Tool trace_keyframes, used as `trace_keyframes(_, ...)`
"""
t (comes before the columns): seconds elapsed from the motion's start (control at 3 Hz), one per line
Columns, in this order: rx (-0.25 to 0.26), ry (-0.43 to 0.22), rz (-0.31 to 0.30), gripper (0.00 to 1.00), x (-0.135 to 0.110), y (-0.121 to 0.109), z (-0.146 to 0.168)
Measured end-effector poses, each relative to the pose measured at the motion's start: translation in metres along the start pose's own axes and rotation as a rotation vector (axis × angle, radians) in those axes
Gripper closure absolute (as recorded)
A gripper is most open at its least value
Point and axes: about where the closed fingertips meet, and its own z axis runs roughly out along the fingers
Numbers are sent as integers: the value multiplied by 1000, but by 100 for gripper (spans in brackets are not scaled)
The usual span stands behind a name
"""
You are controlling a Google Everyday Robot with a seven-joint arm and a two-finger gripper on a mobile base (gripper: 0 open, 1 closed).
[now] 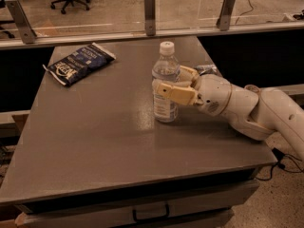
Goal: Place blue plastic bottle upright
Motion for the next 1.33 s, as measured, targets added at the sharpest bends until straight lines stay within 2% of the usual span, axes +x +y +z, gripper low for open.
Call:
trace_keyframes(0.33, -3, 7, -1, 12, 6, 2, -3)
trace_keyframes(0.67, 8, 20, -6, 0, 8, 4, -13)
trace_keyframes(1.33, 43, 74, -39, 0, -1, 2, -41)
